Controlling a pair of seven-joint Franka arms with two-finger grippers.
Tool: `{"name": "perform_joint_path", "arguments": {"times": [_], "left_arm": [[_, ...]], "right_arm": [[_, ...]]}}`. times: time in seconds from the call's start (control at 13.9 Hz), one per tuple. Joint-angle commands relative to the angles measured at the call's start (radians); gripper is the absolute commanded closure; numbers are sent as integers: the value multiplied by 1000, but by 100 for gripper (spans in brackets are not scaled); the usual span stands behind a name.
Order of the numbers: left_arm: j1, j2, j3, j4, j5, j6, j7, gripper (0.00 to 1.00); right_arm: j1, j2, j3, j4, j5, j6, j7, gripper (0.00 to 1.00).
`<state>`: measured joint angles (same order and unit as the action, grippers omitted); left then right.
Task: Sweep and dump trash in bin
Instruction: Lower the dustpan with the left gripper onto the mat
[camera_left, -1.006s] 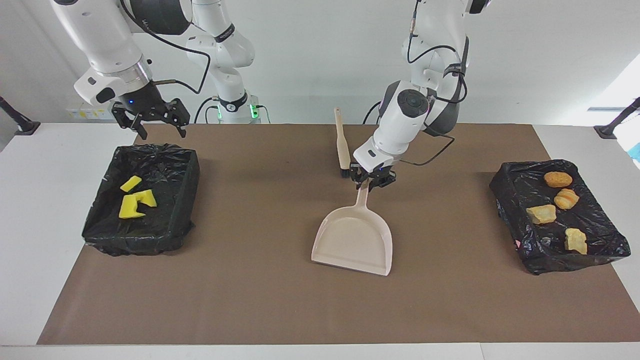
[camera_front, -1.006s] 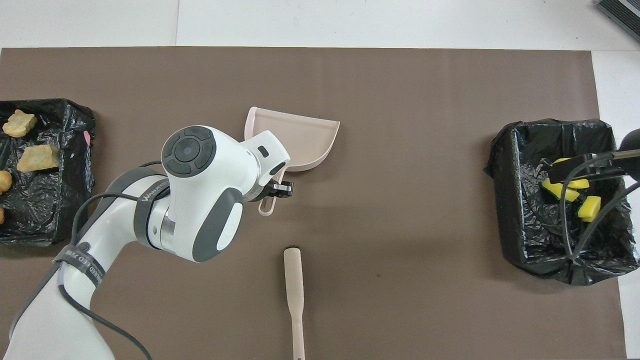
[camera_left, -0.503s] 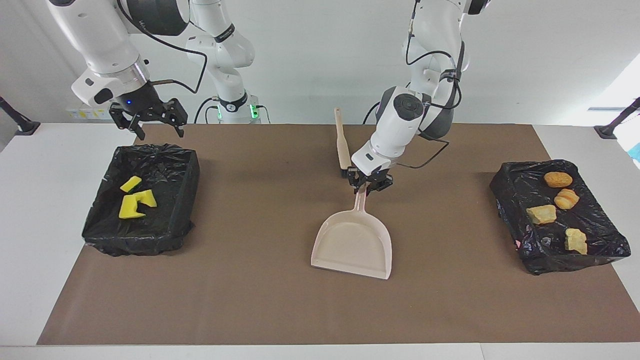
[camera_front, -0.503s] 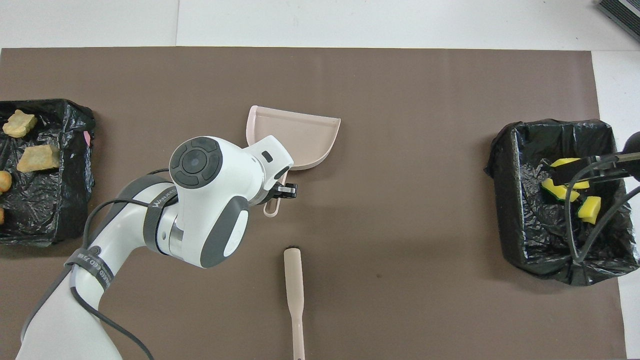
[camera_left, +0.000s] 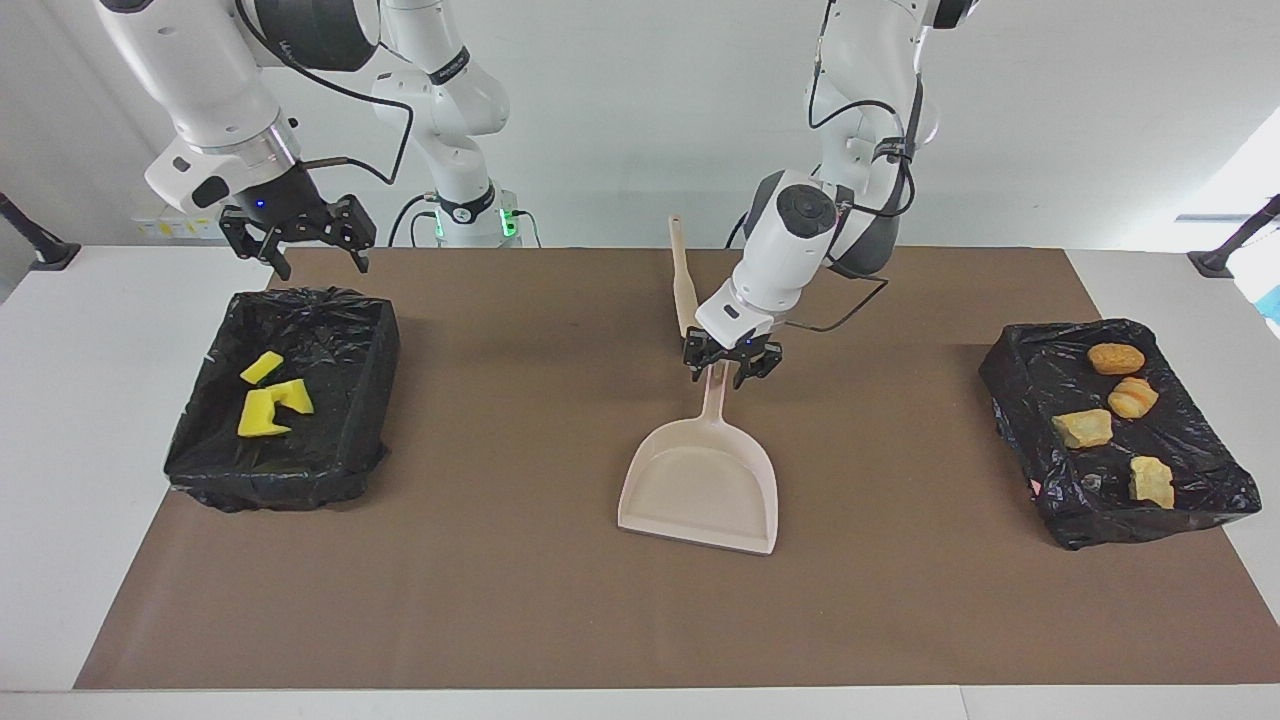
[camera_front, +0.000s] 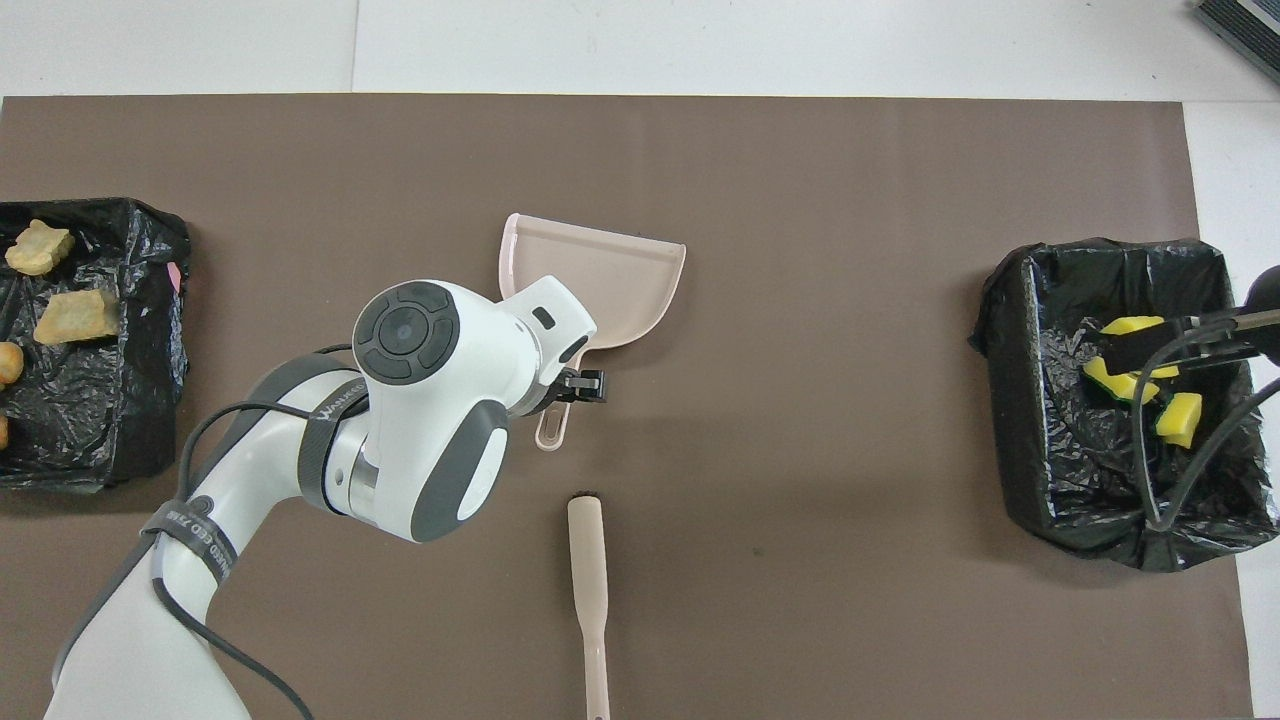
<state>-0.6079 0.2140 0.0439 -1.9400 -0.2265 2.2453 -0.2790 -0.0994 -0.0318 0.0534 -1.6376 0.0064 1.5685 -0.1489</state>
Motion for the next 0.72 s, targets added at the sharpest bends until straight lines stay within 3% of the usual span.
{"name": "perform_joint_path", "arguments": {"times": [0.0, 0.43, 0.65], "left_arm": [[-23, -30, 22, -20, -16, 0, -6, 0], [60, -114, 34, 131, 9, -338, 11, 0], [115, -165, 34, 214, 82, -507, 12, 0]], "right_arm": [[-16, -28, 5, -27, 11, -8, -38, 0], [-14, -26, 3, -22, 1, -8, -29, 0], [-26, -17, 3, -15, -5, 10, -26, 0]]}}
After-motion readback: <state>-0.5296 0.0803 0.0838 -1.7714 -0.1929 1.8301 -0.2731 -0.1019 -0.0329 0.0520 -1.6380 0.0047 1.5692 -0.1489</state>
